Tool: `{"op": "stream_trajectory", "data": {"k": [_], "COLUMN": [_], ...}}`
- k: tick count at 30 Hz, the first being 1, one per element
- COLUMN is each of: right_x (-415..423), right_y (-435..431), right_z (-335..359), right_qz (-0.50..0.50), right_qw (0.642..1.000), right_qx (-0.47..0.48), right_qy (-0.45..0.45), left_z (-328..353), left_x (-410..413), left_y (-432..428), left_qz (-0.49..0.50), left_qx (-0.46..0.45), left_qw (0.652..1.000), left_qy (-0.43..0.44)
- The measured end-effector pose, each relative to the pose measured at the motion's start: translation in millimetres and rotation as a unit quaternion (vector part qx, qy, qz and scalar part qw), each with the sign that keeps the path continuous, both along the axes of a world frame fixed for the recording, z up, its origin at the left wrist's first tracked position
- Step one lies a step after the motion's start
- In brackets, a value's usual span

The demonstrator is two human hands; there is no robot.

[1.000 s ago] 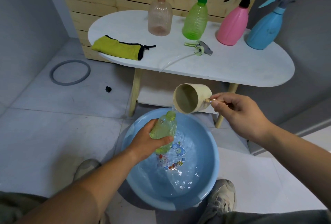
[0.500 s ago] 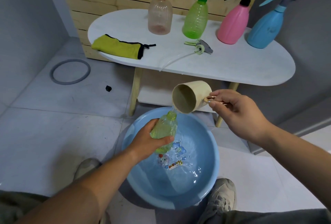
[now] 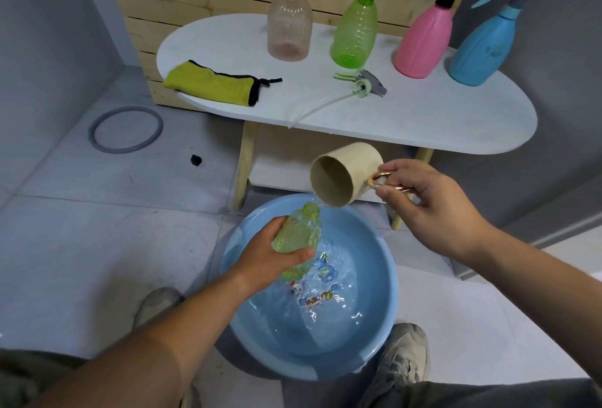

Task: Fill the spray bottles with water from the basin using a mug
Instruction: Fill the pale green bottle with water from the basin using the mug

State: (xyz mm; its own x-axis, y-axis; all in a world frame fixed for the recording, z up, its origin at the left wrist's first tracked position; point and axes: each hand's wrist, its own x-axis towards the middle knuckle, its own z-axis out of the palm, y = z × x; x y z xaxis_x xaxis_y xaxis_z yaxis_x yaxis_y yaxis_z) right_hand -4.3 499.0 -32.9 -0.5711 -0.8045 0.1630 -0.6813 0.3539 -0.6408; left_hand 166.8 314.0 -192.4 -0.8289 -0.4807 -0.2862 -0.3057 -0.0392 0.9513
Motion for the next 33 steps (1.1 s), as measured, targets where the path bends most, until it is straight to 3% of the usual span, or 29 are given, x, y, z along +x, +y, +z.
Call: {"op": "stream_trajectory", "data": {"k": [24,33], "right_x": [5.6,7.2], "right_y": [0.5,2.1], "right_z": [4.0,-0.3], "right_qz": [0.045,0.124], "right_qw": [0.993,0.970], "right_qx": [0.054,0.032], "right_qy": [0.097,0.205], "left_z": [0.7,1.5], "left_x": [0.6,-0.7], "left_y": [0.6,2.3], "left_qz": [0.002,0.011], "left_qx": [0.011,0.013], "left_qw": [1.000,1.000], "left_qy": [-0.002,-0.008]}}
